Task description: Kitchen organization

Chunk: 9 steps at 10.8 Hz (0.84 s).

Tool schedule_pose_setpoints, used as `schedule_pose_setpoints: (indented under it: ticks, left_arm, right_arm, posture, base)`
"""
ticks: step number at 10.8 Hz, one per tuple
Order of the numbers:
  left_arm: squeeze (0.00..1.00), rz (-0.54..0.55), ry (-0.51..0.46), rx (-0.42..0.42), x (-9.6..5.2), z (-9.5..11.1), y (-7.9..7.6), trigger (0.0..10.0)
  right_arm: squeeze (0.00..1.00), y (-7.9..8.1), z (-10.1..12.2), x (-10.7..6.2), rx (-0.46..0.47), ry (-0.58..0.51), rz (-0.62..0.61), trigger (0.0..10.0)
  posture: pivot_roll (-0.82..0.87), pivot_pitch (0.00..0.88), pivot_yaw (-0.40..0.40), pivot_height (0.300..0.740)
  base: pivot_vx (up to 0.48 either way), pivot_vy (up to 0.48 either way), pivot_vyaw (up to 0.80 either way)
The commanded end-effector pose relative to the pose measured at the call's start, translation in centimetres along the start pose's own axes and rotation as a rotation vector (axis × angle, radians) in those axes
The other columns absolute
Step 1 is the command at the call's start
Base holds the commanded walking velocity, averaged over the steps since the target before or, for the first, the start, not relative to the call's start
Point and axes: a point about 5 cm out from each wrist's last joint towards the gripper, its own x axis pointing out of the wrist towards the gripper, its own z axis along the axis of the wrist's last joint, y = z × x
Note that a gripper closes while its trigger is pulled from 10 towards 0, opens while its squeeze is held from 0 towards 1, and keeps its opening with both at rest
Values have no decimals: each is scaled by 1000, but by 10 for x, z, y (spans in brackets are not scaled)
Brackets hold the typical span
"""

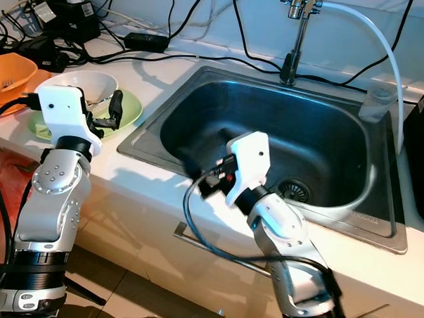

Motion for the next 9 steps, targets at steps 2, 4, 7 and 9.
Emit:
schedule_pose_setpoints:
  ticks: [2, 4, 7, 9]
  left_arm:
    - [0, -6, 36, 2, -1, -7, -2, 10000]
    - [0, 45, 71, -7, -2, -14, 5, 10000]
    - [0, 85, 57, -14, 7, -10, 15, 10000]
    - [0, 73, 35, -11, 10, -6, 15, 10000]
  right_arm:
    - [0, 4, 3, -2, 40, 7, 63, 10000]
    - [0, 5, 5, -5, 71, 23, 113, 10000]
    - [0, 4, 8, -6, 71, 31, 130, 10000]
    - [0, 7, 9, -6, 91, 29, 157, 10000]
  posture:
    - [43, 0, 30, 740]
    - [41, 0, 27, 740]
    - [43, 0, 26, 740]
    - [42, 0, 28, 740]
  base:
    - [0, 0, 0]
    - [0, 0, 0]
    - [0, 0, 0]
    - [0, 0, 0]
